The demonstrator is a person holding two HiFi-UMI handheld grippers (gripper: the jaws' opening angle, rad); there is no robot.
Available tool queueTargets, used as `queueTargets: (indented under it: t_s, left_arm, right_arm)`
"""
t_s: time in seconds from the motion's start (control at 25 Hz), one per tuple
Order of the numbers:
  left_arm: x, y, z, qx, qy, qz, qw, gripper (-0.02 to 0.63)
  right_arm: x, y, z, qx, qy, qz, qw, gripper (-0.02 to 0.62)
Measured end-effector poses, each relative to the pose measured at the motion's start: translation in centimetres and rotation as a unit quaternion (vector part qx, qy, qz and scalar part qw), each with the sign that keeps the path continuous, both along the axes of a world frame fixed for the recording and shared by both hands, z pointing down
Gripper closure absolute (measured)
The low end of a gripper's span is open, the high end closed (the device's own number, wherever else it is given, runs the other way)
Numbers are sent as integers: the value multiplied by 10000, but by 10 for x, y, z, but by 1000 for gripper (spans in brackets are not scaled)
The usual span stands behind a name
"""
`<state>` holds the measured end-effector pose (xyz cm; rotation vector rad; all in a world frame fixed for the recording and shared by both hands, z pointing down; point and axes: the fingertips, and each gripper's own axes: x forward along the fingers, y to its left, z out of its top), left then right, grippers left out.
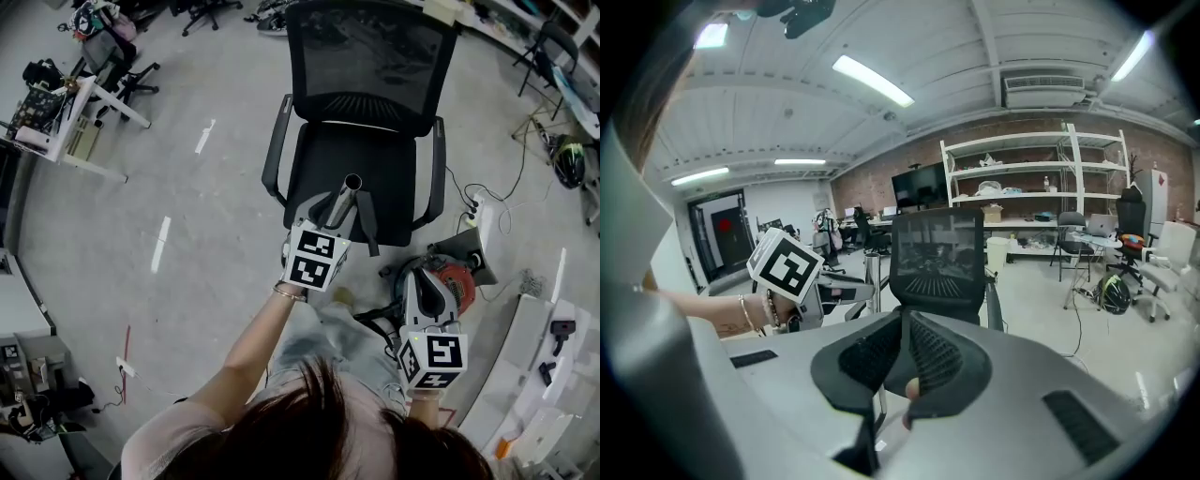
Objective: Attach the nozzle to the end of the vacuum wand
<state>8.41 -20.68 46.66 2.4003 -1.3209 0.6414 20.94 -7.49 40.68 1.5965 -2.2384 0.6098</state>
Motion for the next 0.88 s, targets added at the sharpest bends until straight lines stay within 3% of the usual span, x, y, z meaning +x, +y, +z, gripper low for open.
queueTargets:
  t_s: [0.88]
  left_arm:
    - [16,-26,38,-70,-245,-130,9996,437]
  right_arm:
    - [23,12,22,-252,-38,294,9992,568]
